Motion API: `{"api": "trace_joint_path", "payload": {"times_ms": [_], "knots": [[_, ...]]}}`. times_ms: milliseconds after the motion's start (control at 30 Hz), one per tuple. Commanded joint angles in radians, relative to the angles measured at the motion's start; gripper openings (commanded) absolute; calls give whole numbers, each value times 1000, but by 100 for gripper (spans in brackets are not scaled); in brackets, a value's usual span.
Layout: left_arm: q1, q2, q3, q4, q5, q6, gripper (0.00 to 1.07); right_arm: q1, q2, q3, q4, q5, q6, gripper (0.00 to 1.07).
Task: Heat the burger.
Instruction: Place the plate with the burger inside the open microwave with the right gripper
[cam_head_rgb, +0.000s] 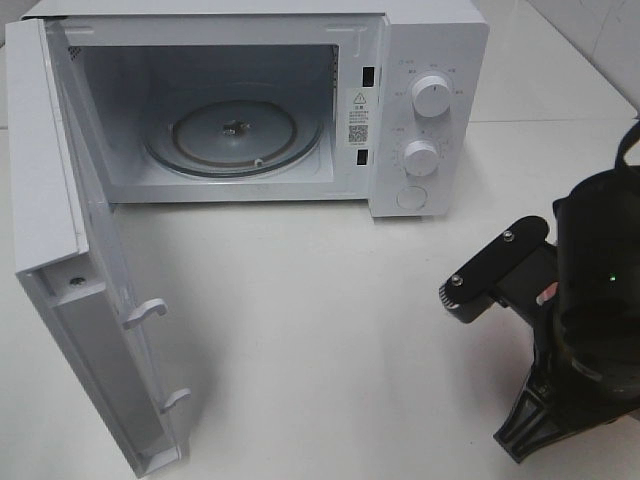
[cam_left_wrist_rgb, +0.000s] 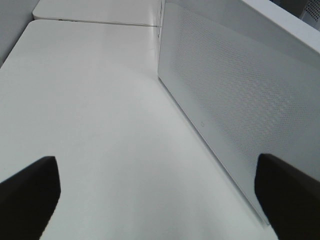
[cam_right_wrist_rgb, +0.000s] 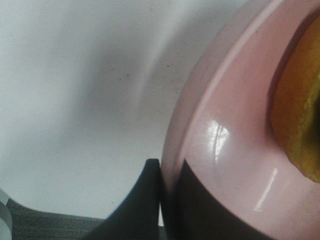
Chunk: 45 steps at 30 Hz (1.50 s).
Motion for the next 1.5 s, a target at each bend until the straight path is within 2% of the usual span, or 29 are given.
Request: {"api": "trace_joint_path", "payload": {"times_ms": [33, 133, 300, 400, 467, 567, 633, 900, 1233, 1500], "knots": [[1, -15, 2, -3, 1, 0, 98, 67, -14, 3, -39, 54, 20, 0], [1, -15, 2, -3, 1, 0, 98, 80, -14, 3, -37, 56, 21, 0], [1, -15, 2, -3, 1, 0, 98, 178, -14, 3, -17, 61, 22, 0], [1, -15, 2, -3, 1, 0, 98, 190, -14, 3, -17, 62, 22, 0], [1, -15, 2, -3, 1, 0, 98, 244, -14, 3, -17, 72, 22, 0], [1, -15, 2, -3, 1, 0, 98, 258, -14, 3, -17, 74, 22, 0], [1, -15, 2, -3, 1, 0, 98, 306, -14, 3, -12, 75, 22, 0], [1, -15, 2, -3, 1, 0, 98, 395, -14, 3, -15, 75, 16, 0], [1, -15, 2, -3, 1, 0, 98, 404, -14, 3, -42, 40, -85, 0], [1, -15, 2, -3, 1, 0, 98, 404, -14, 3, -133, -31, -190, 0]]}}
